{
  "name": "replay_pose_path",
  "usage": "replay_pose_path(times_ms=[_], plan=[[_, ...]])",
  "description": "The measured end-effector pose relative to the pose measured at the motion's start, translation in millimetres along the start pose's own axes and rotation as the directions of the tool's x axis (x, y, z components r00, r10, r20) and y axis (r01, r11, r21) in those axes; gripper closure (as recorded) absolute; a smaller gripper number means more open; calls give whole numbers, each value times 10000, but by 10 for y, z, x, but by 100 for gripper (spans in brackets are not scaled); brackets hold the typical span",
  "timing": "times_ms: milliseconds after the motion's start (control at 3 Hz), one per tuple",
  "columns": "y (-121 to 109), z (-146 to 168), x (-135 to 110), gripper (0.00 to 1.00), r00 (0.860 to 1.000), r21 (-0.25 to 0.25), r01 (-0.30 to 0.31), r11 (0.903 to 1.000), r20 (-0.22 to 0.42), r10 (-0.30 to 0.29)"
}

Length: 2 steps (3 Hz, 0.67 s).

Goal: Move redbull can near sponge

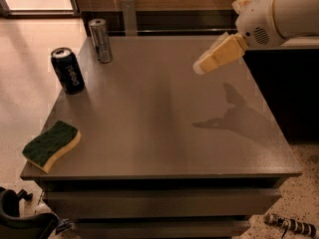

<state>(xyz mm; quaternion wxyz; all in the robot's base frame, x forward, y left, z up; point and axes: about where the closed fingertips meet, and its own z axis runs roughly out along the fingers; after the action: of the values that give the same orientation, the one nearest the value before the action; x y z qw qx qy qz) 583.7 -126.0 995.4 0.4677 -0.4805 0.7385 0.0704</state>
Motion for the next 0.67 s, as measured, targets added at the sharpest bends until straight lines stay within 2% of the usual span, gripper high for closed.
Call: replay_pose_path(times_ms=[333, 667], plan=[[72, 470, -421, 0, 9626, -49, -600, 9982, 2643, 592], [-28, 710, -799, 0, 8961, 462, -1062, 9933, 4373, 755]])
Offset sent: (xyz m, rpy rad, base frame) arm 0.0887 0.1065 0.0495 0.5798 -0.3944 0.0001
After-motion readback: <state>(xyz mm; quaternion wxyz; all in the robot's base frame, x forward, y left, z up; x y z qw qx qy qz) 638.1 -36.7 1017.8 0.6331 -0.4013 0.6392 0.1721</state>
